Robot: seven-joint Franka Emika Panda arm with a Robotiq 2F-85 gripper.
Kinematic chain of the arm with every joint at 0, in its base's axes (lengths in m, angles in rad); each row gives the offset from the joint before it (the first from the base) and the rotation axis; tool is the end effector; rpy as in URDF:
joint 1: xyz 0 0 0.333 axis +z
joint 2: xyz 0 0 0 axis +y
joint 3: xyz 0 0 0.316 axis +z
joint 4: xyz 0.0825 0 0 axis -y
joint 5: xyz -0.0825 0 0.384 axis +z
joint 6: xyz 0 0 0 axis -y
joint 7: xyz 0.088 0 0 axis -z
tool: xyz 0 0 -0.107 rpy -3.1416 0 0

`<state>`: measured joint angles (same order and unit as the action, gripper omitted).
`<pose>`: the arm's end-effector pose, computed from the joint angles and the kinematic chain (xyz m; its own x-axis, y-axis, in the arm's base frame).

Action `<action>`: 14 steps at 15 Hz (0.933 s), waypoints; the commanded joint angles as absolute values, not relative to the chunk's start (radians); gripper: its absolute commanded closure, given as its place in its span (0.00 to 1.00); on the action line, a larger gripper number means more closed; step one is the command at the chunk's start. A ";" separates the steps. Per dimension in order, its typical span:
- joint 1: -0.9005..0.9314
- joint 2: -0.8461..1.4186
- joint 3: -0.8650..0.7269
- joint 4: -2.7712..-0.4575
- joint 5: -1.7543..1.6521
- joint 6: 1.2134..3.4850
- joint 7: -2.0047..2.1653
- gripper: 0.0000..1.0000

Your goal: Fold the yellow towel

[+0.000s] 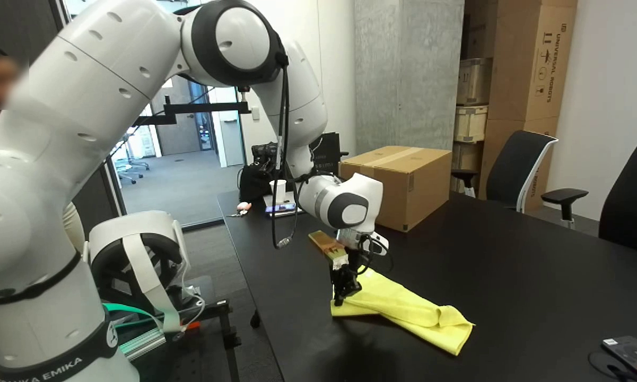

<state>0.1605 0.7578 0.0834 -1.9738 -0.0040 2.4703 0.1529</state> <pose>0.5465 0.1388 0.0619 0.9620 0.0785 -0.2615 0.0770 -0.9969 -0.0160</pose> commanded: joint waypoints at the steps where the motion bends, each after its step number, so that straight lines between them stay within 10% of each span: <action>1: 0.087 0.741 0.178 -1.967 0.090 2.539 0.039 0.95; 14: 0.173 0.849 0.186 -1.656 0.161 2.640 0.099 0.97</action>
